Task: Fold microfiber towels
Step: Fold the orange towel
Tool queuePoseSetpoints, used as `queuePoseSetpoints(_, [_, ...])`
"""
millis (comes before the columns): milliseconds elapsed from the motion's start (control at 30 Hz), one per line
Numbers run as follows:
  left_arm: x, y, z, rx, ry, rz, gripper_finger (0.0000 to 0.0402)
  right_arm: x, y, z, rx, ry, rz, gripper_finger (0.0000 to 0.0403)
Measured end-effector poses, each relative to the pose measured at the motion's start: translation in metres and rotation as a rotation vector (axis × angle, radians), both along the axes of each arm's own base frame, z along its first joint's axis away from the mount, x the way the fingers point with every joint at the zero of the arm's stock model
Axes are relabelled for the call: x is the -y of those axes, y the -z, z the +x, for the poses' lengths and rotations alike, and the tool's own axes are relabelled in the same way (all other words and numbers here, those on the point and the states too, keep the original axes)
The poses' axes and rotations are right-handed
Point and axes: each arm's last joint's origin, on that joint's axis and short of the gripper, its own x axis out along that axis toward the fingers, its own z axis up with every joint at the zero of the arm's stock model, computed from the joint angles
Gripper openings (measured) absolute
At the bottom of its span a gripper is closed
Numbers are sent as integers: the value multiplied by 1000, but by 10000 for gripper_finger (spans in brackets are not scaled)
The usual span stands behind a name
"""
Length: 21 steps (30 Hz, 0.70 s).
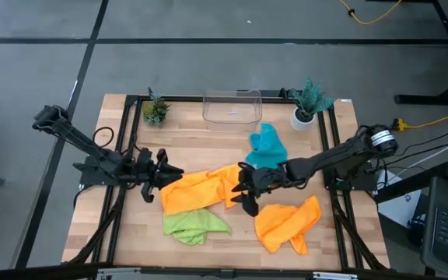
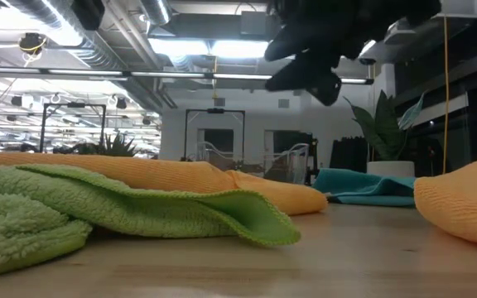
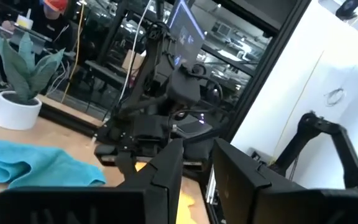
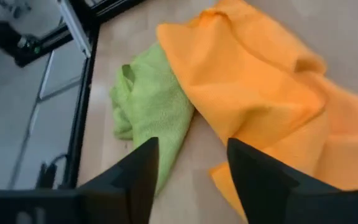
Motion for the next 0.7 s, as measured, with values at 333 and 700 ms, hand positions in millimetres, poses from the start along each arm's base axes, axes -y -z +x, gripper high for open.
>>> queuePoseSetpoints(333, [2, 20, 1, -183, 50, 81, 82, -4, 44, 16, -89, 33, 15, 223])
queuePoseSetpoints(700, [2, 31, 1, -288, 62, 122, 82, -51, 28, 39, -224, 45, -341, 217])
